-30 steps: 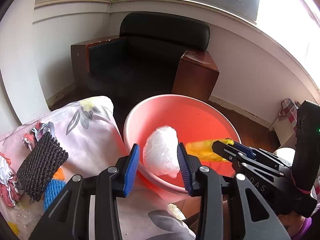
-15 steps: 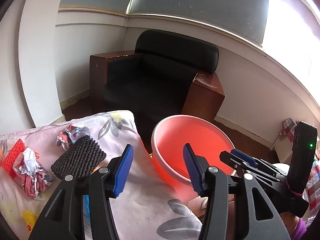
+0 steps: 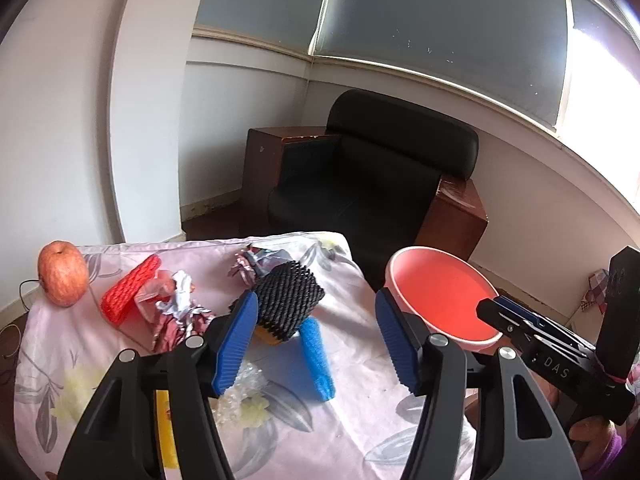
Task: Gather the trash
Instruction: 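Move both open tools from the bucket back over the table, then grasp the yellow foam net with the left tool while the right tool grasps the blue foam net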
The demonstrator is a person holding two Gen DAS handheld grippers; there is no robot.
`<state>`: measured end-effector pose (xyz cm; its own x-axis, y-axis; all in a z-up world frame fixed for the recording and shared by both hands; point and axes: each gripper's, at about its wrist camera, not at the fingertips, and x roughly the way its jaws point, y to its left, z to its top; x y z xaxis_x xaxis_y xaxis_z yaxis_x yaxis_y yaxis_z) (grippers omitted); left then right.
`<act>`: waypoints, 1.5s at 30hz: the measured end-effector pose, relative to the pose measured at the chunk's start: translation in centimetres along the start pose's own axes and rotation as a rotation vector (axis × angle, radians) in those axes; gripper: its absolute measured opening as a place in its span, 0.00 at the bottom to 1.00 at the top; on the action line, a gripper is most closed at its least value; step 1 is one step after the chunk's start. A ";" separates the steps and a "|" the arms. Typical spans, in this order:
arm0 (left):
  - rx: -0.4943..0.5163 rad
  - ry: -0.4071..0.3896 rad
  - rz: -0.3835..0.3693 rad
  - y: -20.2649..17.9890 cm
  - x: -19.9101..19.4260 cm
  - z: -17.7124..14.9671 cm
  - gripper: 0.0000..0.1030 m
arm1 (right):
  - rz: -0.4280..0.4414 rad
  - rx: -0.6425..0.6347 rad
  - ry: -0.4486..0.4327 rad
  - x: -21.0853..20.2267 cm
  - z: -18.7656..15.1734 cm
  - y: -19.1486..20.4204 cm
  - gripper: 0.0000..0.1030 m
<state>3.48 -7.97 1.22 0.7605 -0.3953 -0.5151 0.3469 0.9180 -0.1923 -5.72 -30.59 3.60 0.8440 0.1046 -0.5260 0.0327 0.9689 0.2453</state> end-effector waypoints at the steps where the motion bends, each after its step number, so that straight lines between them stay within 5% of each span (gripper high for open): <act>1: 0.000 -0.002 0.013 0.5 -0.4 -0.2 0.59 | 0.008 -0.008 0.004 0.1 -0.1 0.5 0.37; 16: -0.055 0.078 0.199 8.0 -3.3 -5.0 0.61 | 0.122 -0.039 0.144 3.0 -2.9 5.5 0.37; 26: -0.008 0.220 0.208 9.1 -0.2 -8.7 0.61 | 0.136 -0.068 0.219 5.0 -4.4 7.1 0.37; 36: -0.115 0.242 0.105 11.1 -0.2 -9.2 0.10 | 0.137 -0.073 0.239 6.1 -4.3 7.5 0.37; 45: -0.141 0.160 0.087 11.7 -2.5 -8.5 0.09 | 0.138 -0.103 0.266 8.2 -3.8 9.6 0.37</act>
<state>0.97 4.07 -6.78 0.6834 -0.3143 -0.6589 0.1951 0.9484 -0.2500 -0.53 -19.59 -1.49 0.6664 0.2784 -0.6917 -0.1384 0.9577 0.2522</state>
